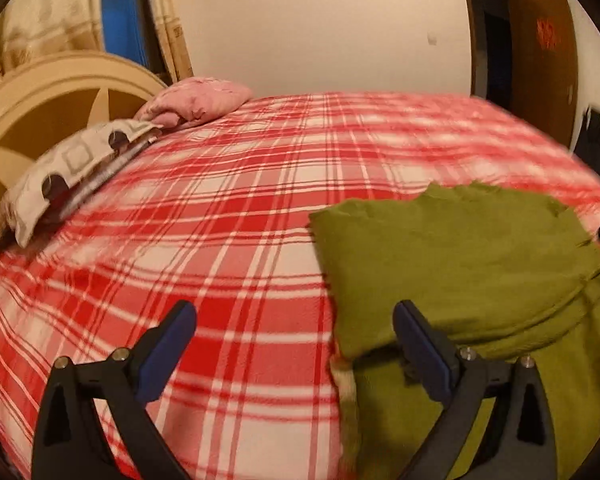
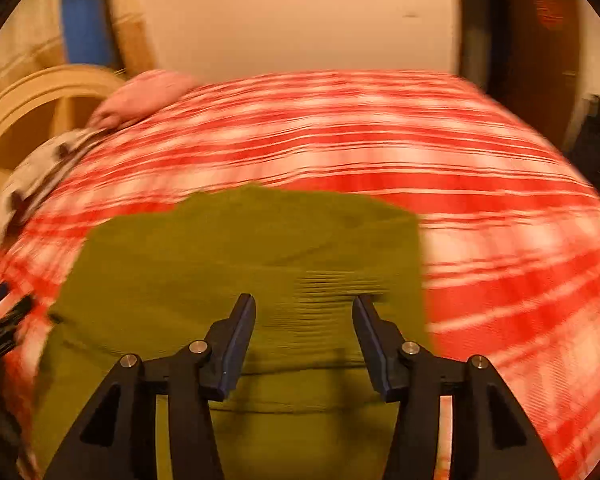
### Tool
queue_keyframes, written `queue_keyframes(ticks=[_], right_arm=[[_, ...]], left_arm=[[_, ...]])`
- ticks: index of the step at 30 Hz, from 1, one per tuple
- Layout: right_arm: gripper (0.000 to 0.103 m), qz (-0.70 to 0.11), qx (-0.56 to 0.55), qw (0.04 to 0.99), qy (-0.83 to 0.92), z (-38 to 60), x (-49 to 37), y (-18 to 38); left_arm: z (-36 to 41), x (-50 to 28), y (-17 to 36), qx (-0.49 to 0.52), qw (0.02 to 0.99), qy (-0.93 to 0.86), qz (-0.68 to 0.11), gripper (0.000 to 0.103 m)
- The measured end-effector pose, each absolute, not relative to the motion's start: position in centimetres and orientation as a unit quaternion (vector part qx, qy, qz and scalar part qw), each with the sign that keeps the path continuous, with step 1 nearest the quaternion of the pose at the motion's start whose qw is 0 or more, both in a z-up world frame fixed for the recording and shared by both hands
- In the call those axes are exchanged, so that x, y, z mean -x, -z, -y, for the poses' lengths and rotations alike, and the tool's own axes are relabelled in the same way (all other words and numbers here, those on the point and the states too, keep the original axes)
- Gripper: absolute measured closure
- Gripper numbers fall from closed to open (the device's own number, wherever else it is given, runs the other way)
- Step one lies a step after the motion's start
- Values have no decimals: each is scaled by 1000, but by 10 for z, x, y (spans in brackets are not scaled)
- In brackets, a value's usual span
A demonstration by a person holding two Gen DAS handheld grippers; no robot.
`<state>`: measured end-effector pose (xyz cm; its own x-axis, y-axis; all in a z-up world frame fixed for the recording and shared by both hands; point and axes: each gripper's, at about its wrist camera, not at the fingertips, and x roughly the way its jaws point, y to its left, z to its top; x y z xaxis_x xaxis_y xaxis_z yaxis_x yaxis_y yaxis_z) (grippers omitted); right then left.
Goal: Fold small clothes
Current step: 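Grasp the folded cuff with the right gripper, straighten it, release, then move both open grippers to the ribbed hem of the green sweater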
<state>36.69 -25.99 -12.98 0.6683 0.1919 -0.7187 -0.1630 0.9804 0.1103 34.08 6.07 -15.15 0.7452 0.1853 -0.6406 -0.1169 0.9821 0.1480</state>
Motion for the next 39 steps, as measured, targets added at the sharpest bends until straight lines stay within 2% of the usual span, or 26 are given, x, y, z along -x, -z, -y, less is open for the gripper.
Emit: queue_keyframes(ticks=[3,5,11,15,19,22,27,39], right_arm=[[51,-436,-32,891,-125,246,-381,152],[51,-460,-21,879,-126,235,-382,172],[49,-440,70,884,-140,206,-358,174],[49,-424,39,900,-94,235,-370,162],[50,-442,10,893,-84,264,-377,173],[50,-433,10,898,-79,273,-368,167],[49,-429,25,900,-78,275,-362,176],[49,-425,48,901,-75,270,-329,174]], left_arm=[[-56,-362,180,-104,903,-113,-402,1],[-60,-358,190,-109,904,-114,-398,0],[-65,-346,190,-114,906,-104,-393,0],[-72,-350,189,-88,907,-94,-402,0],[-74,-345,187,-64,910,-83,-400,0],[-73,-333,180,-50,913,-87,-395,0],[-56,-335,190,-97,905,-94,-404,0],[-63,-324,188,-60,906,-82,-412,0]])
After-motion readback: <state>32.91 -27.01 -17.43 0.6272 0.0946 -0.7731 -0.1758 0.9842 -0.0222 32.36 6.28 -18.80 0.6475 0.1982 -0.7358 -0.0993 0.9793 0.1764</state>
